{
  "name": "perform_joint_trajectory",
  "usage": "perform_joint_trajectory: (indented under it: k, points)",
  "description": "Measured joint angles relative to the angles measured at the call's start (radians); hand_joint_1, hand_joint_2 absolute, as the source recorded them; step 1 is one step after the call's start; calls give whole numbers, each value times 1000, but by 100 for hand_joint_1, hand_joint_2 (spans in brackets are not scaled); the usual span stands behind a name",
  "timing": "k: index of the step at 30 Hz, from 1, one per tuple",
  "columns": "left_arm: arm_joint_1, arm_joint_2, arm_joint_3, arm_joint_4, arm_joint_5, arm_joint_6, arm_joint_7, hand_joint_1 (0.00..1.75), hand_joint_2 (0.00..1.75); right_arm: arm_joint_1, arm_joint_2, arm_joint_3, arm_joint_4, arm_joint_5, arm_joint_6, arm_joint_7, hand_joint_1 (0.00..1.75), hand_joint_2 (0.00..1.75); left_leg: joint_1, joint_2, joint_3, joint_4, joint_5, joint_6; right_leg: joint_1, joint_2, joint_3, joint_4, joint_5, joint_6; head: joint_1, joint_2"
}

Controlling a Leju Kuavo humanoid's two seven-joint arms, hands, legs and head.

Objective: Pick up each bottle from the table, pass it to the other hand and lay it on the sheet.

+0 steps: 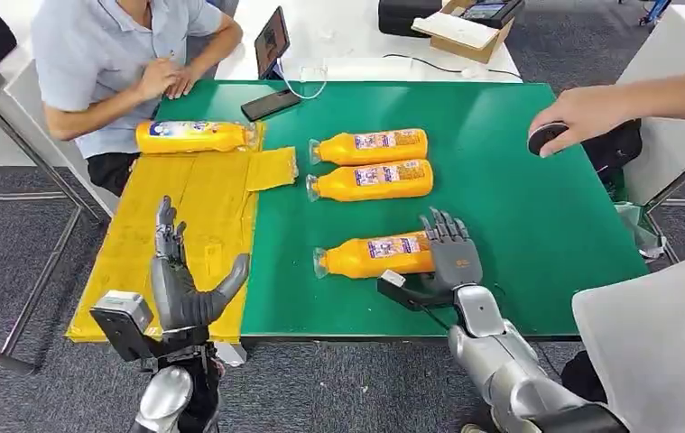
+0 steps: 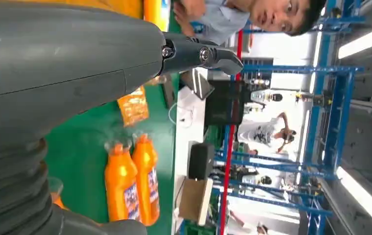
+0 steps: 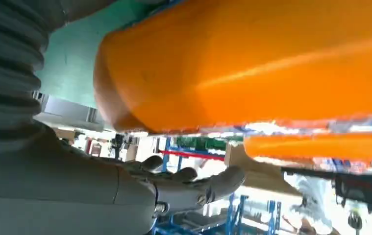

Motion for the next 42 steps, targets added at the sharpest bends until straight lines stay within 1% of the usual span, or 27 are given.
perform_joint_trajectory:
  k: [12, 15, 21, 23, 24, 26, 29, 30, 32, 34, 37, 39, 42]
  points:
    - [-32, 0, -27, 32, 8, -11, 9, 0, 175, -57, 9, 18, 40, -19, 226, 4, 175, 175, 0, 0, 9, 0, 0, 0, 0, 0, 8, 0, 0, 0, 0, 0]
    - [-33, 0, -27, 33, 8, -11, 9, 0, 175, -62, 9, 21, 42, -14, 249, 8, 175, 175, 0, 0, 10, 0, 0, 0, 0, 0, 8, 0, 0, 0, 0, 0]
    - [-33, 0, -27, 33, 8, -12, 9, 0, 175, -61, 9, 22, 42, -13, 257, 7, 175, 175, 0, 0, 10, 0, 0, 0, 0, 0, 9, 0, 0, 0, 0, 0]
    - [-33, 0, -27, 33, 8, -12, 9, 0, 175, -60, 9, 22, 42, -40, 246, -14, 175, 175, 0, 0, 10, 0, 0, 0, 0, 0, 9, 0, 0, 0, 0, 0]
    - [-32, 0, -27, 33, 9, -12, 10, 0, 175, -58, 9, 20, 42, -73, 230, -44, 175, 175, 0, 0, 10, 0, 0, 0, 0, 0, 9, 0, 0, 0, 0, 0]
    - [-27, 0, -27, 33, 10, -13, 16, 0, 175, -42, 16, -9, 42, -193, 182, -144, 175, 175, 0, 0, 9, 0, -1, 0, 0, 0, 9, 0, 0, 0, 0, 0]
    - [-11, 0, -27, 37, 14, -21, 32, 0, 175, -24, 40, -57, 39, -322, 143, -241, 175, 175, 0, 3, 10, 0, -1, 0, 0, 4, 9, 0, 0, 0, -1, 0]
    - [-1, -2, -28, 43, 28, -29, 53, 0, 175, -11, 53, -85, 32, -410, 127, -307, 175, 175, 0, 3, 9, 0, -1, 0, 0, 3, 8, 0, 0, 0, 0, 0]
    - [21, -11, -26, 55, 59, -28, 69, 0, 175, 16, 82, -131, 9, -535, 112, -395, 175, 175, 0, 3, 8, 0, -1, 0, 0, 3, 7, 0, 0, 0, -1, 0]
    - [40, -14, -27, 77, 81, 24, 30, 0, 175, 44, 113, -166, -24, -647, 114, -450, 175, 175, 1, 3, 6, -1, -1, 0, 1, 3, 5, 0, 0, 0, 0, 0]
    - [55, -14, -24, 98, 82, 132, -71, 0, 175, 87, 148, -176, -87, -795, 131, -489, 175, 175, 1, 2, 4, -1, -1, 0, 1, 3, 4, 0, 0, 0, -1, 0]
    - [67, -11, -20, 101, 98, 140, -74, 0, 175, 120, 166, -175, -145, -904, 138, -499, 175, 175, 1, 0, 3, -1, -1, 0, 1, 3, 3, 0, -1, 0, 0, 0]
    - [89, -3, -21, 101, 146, 76, -28, 0, 175, 171, 180, -148, -246, -1041, 135, -501, 175, 175, 1, 0, 1, -1, -1, 0, 0, 2, 2, 0, -1, 0, 0, 0]
